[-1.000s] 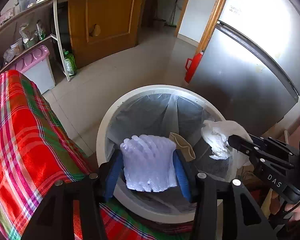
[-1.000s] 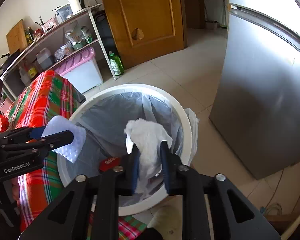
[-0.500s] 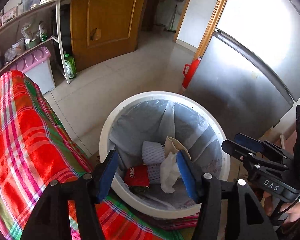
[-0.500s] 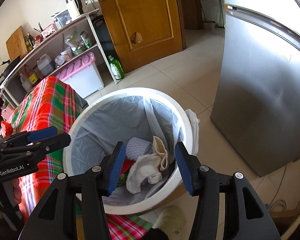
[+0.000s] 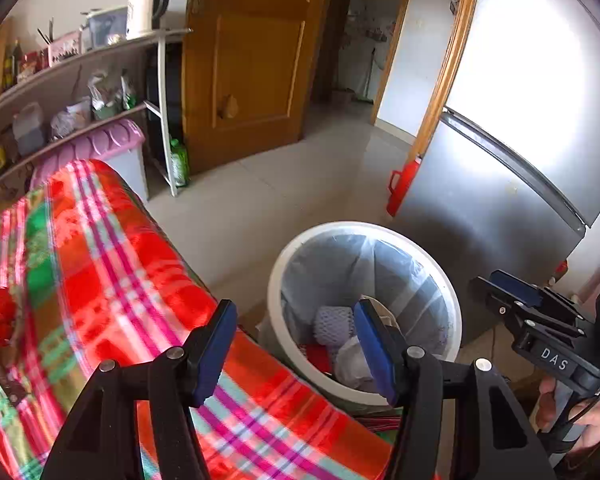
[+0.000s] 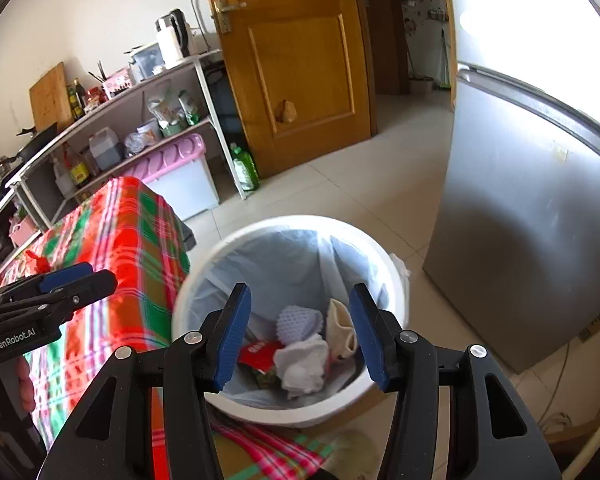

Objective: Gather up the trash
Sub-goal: 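Move both tools back over the table toward the red plastic bag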

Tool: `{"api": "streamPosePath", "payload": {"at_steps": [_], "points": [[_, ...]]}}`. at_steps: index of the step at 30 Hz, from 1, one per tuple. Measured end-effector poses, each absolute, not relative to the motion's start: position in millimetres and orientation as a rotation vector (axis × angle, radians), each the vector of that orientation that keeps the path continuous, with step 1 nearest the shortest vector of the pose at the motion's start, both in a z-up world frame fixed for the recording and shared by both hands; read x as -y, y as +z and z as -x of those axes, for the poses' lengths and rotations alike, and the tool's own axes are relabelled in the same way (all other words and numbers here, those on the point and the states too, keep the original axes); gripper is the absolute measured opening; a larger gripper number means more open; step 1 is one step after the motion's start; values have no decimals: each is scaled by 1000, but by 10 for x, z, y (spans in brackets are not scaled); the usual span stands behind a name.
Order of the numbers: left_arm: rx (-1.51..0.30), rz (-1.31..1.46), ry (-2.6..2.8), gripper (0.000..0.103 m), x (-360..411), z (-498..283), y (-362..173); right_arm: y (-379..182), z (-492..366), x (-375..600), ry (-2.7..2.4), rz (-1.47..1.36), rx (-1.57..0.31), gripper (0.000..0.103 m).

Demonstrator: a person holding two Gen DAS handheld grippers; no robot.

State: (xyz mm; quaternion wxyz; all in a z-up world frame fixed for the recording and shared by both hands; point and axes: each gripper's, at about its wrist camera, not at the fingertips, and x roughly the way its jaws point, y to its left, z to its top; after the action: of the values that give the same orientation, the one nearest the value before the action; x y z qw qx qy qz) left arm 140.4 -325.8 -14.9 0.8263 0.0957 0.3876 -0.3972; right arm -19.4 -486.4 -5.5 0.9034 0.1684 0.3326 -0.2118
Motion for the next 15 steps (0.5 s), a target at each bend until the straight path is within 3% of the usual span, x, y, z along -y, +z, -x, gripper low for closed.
{"api": "streamPosePath", "payload": {"at_steps": [15], "points": [[-763, -84, -746, 61, 2336, -1481, 141, 188, -93, 4269, -320, -285, -642, 52]]}}
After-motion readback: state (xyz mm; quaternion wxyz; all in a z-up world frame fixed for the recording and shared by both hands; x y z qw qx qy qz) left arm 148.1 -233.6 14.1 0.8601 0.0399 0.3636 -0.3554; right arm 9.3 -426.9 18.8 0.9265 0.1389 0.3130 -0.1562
